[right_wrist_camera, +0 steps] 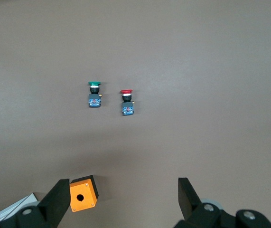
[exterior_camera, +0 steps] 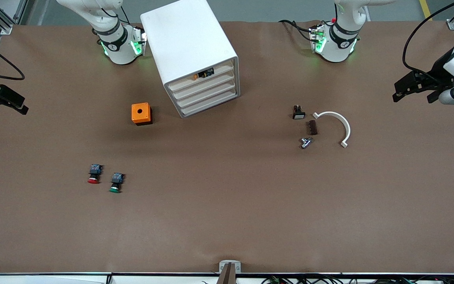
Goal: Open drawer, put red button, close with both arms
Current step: 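Move the left gripper from rest toward the white drawer cabinet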
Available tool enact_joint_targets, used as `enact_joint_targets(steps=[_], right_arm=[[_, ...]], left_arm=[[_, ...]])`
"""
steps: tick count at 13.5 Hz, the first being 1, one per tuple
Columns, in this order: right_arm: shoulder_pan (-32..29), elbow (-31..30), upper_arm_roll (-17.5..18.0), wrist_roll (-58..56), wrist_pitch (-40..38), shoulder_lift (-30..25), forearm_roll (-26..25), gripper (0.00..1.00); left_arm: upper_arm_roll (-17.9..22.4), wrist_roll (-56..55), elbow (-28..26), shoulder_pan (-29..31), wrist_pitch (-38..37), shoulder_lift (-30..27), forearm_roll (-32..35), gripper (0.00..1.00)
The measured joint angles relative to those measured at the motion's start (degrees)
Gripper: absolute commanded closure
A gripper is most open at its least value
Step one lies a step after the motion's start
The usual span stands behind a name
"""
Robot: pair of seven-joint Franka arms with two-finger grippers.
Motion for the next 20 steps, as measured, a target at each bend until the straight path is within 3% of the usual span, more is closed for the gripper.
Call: enact_joint_targets(steps=[10, 16, 20], right_arm=[[0.0, 0.0, -0.02, 0.26, 0.0, 0.0, 0.0, 0.0], [0.0, 0.0, -0.03, 0.27, 0.0, 0.0, 0.0, 0.0], [0.0, -0.02, -0.04, 0.28, 0.0, 0.0, 0.0, 0.0]], left_arm=[[-0.24, -1.24, 0.1, -0.05, -2.46, 0.66, 0.0, 0.0], [-1.03, -3.06, -0.1, -2.21, -2.64, 7.61, 0.0, 0.0], [-4.47, -11.59, -0.07, -5.24, -2.53, 13.09, 0.0, 0.0]])
